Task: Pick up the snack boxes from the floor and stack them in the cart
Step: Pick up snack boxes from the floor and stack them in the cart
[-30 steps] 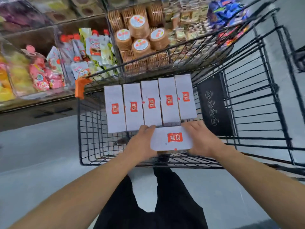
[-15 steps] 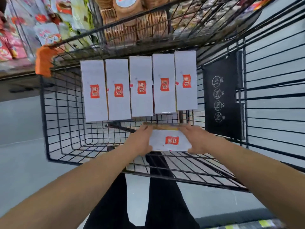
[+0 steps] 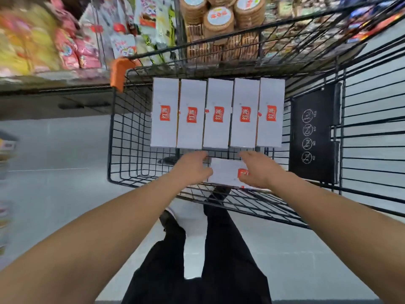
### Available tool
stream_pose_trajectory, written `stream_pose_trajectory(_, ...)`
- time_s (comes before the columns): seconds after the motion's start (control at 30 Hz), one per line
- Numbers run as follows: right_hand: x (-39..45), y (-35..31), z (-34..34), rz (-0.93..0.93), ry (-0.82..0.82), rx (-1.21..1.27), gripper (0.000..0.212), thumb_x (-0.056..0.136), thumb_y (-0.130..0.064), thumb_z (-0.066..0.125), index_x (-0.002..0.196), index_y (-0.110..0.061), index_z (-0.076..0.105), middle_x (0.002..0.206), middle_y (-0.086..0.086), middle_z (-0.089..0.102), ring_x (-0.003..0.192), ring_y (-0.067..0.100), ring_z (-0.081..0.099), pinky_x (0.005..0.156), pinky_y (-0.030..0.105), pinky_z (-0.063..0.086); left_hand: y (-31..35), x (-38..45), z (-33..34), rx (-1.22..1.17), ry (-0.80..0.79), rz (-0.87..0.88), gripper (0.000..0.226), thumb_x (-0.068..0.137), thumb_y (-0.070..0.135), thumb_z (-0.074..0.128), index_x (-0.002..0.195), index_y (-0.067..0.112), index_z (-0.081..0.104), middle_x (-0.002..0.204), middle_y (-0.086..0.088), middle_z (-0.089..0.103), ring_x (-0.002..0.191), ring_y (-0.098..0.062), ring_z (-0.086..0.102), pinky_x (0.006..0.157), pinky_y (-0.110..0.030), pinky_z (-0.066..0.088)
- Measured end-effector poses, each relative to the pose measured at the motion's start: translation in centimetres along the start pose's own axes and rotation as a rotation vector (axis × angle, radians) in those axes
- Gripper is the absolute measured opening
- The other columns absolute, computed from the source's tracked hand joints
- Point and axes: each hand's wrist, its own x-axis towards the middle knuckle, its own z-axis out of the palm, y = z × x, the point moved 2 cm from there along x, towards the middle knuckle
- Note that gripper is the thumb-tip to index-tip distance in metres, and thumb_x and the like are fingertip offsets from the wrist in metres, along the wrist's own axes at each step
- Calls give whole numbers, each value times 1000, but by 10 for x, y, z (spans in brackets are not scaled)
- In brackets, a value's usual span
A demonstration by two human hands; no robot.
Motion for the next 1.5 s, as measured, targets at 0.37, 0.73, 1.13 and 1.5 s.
stream_pose_trajectory(0.37,-13,-272,-18,-237,122,-231,52,82,-31,55,133,-20,50,126,11,55,113,33,54,92,43,50,-177,-196,-55,-242,379,-85,44,91,29,60,134,24,56,132,-3,61,122,-24,55,92,-24,39)
stream_pose_trajectory(0.73,-34,-607,88,-578,81,-541,63,91,-35,56,148,-17,36,147,8,42,133,30,42,107,41,40,-472,-410,-3,-558,704,-437,65,87,34,65,146,18,42,152,-2,41,140,-19,37,111,-25,28)
stream_pose_trajectory(1.13,7,-892,172,-926,-60,-718,65,92,-36,57,149,-16,34,154,7,36,140,26,34,114,39,33,-672,-546,31,-1020,1064,-842,66,83,36,69,143,20,46,147,0,48,130,-22,50,108,-33,39)
stream_pose_trajectory(1.5,73,-1131,202,-1105,-191,-838,63,89,-36,58,146,-16,39,151,6,40,137,28,39,112,42,36,-836,-616,-17,-1317,1220,-1100,63,85,36,68,143,21,46,145,-1,50,125,-23,54,102,-35,44)
